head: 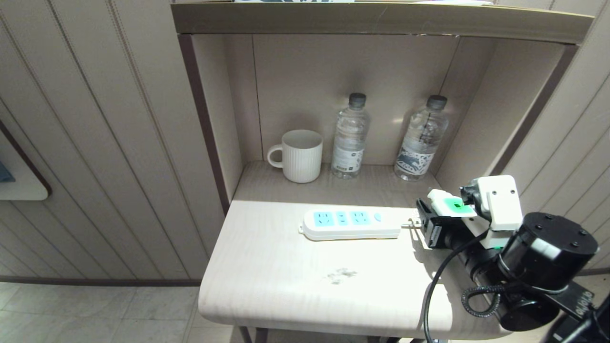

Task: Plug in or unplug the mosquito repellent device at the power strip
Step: Place the mosquito repellent liquid on the table

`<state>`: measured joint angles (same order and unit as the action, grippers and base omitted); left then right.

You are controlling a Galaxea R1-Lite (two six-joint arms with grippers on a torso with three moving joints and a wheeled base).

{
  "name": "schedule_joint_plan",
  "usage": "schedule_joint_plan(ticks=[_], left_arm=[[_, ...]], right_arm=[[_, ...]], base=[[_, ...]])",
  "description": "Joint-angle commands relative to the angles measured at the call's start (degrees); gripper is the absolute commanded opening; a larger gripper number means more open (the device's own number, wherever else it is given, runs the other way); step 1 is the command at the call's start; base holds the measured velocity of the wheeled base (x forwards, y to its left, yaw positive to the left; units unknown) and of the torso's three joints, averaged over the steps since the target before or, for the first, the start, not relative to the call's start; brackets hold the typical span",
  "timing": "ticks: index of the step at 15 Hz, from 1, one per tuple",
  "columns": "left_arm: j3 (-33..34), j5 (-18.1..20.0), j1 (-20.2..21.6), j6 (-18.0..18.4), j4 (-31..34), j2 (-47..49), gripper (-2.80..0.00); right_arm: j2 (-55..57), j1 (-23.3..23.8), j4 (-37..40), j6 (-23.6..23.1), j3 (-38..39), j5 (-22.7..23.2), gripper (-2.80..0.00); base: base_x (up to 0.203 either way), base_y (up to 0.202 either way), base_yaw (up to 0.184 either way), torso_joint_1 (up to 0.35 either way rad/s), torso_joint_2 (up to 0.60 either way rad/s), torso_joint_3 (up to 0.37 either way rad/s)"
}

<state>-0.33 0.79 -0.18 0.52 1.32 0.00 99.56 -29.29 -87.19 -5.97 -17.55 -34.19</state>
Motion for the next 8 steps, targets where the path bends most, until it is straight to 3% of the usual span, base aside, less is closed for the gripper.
schedule_joint_plan(ticks=[1,8], left_arm=[[0.1,0.0,0.0,0.0,0.0,0.1,-2.8],[0.1,0.0,0.0,0.0,0.0,0.1,-2.8]], right_arm=[[-0.3,-0.1,-2.8,-0.1,0.1,-0.2,0.0],[-5.6,-1.2,-2.8,-0.6,2.9,0.0,0.0]], base=[[0.0,0.0,0.0,0.0,0.0,0.0],[0.0,0.0,0.0,0.0,0.0,0.0]])
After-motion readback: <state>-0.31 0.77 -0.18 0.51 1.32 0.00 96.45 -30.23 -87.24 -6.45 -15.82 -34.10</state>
